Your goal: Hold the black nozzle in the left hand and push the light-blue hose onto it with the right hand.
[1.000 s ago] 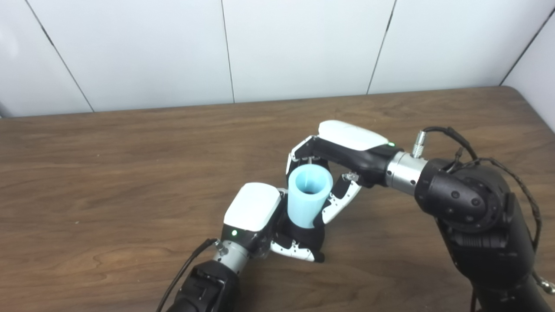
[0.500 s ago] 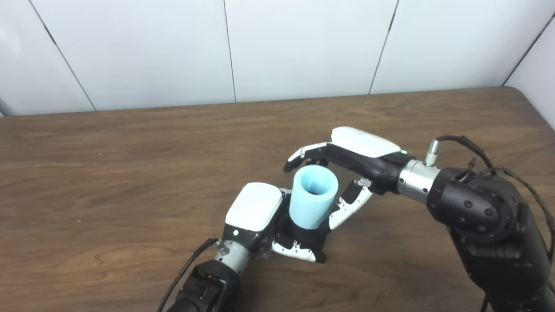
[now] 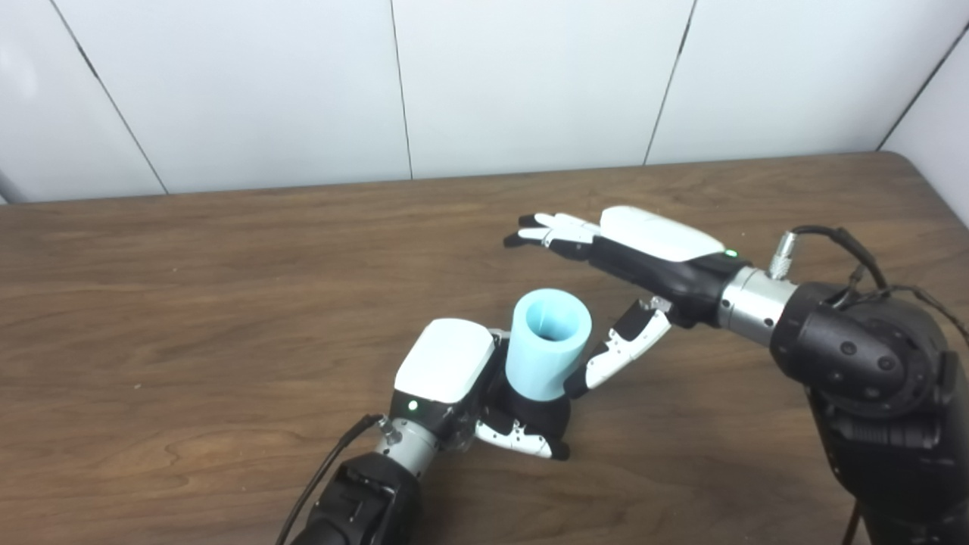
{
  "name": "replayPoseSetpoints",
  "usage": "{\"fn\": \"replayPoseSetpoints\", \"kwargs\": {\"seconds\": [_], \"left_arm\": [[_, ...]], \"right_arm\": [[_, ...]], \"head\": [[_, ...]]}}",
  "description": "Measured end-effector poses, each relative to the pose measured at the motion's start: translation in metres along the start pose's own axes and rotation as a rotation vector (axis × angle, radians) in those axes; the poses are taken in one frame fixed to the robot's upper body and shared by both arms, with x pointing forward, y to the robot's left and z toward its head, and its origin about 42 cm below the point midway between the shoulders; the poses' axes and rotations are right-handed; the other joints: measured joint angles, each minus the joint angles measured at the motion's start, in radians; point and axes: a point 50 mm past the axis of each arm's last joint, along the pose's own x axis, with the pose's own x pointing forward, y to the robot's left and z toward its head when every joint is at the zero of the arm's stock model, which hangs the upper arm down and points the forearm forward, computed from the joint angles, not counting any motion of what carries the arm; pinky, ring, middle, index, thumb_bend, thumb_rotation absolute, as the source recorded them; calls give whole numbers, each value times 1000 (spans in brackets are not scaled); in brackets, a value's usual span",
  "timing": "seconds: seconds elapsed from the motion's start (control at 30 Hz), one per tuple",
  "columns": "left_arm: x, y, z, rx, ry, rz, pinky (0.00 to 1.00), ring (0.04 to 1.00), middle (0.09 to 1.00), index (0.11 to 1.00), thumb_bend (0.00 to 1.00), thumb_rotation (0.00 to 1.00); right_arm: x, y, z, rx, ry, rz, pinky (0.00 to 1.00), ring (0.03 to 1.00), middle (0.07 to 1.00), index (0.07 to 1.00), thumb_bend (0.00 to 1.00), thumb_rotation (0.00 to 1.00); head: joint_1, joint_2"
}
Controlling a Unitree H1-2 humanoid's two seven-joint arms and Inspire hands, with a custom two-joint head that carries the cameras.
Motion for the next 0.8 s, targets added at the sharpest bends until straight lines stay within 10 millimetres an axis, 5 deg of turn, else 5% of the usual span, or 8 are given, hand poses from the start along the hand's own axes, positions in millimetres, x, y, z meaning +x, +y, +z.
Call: {"fn": "replayPoseSetpoints", "kwargs": {"seconds": [0.03,0.1,0.2,0.53,0.8], "left_arm": [[0,0,0,1,0,0,365,484,538,447,475,0],[0,0,0,1,1,-1,365,485,535,439,474,0],[0,0,0,2,2,-1,367,489,533,437,475,0],[0,0,0,0,3,0,355,473,533,459,476,0],[0,0,-1,1,5,-1,370,489,530,448,476,0]], "right_arm": [[-3,0,1,-2,-6,-10,950,1000,1000,963,1000,525],[-10,-1,3,-9,-17,-26,990,1000,1000,976,929,782],[-22,-3,4,-29,-28,-46,999,1000,1000,986,868,913],[-45,-1,15,-82,-171,-165,968,1000,973,944,721,1000],[-55,19,17,-173,-231,-163,996,1000,998,941,724,1000]], "head": [[0,0],[0,2],[0,0],[6,3],[0,5]]}}
